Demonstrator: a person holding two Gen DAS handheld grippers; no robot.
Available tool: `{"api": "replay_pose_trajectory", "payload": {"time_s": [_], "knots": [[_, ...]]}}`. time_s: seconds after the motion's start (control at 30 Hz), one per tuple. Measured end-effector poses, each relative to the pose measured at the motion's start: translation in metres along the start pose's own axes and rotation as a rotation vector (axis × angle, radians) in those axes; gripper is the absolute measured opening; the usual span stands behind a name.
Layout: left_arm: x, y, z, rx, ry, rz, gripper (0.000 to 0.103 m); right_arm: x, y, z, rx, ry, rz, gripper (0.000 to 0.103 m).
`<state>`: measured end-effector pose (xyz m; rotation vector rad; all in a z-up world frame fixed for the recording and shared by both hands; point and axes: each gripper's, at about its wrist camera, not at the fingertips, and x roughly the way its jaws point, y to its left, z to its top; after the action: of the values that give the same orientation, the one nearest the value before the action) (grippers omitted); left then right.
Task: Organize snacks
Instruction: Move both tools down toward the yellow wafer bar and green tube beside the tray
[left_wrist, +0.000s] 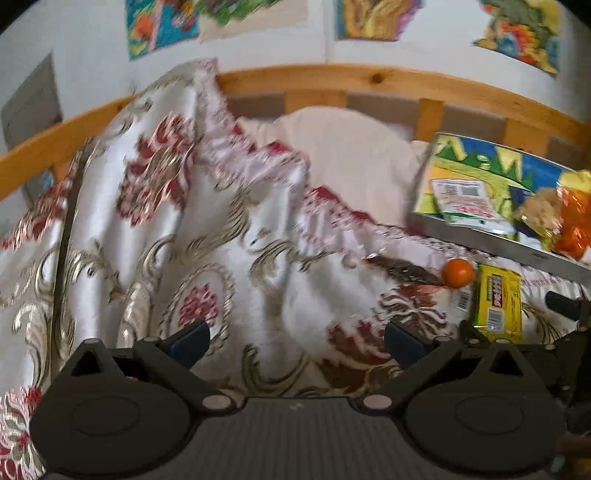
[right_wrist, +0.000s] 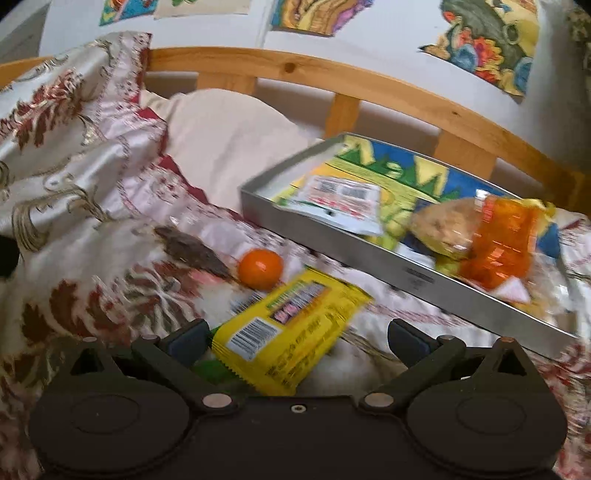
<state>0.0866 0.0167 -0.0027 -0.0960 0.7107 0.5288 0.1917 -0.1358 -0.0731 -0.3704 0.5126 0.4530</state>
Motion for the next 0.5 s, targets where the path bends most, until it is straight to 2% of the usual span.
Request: {"api": "replay_pose_trajectory", "payload": {"time_s": [0.13,0.2,0.27,0.4,0.5], "knots": [[0.000,-0.017,-0.006,0.072,-0.013,-0.018,0.102,-0.015,-0.024,-0.004,0.052,0.018,-0.036,0.102],[0.000,-0.022,-0.008,0.090,-0.014,-0.039,0.102,-0.017,-0.034,-0.004,0.070,0.056,-0.087,0.102],[0.000,-0.027,-0.010,0.103,-0.012,-0.057,0.102,-0.021,-0.046,-0.007,0.095,0.091,-0.102,0.102],[0.000,-0.033,-0.015,0.133,-0.008,-0.103,0.102,-0.032,-0.071,-0.006,0.160,0.081,0.000,0.102],[0.001,-0.039,-0.022,0.179,0.001,-0.134,0.102,-0.025,-0.075,0.001,0.123,0.097,0.091,0.102]]}}
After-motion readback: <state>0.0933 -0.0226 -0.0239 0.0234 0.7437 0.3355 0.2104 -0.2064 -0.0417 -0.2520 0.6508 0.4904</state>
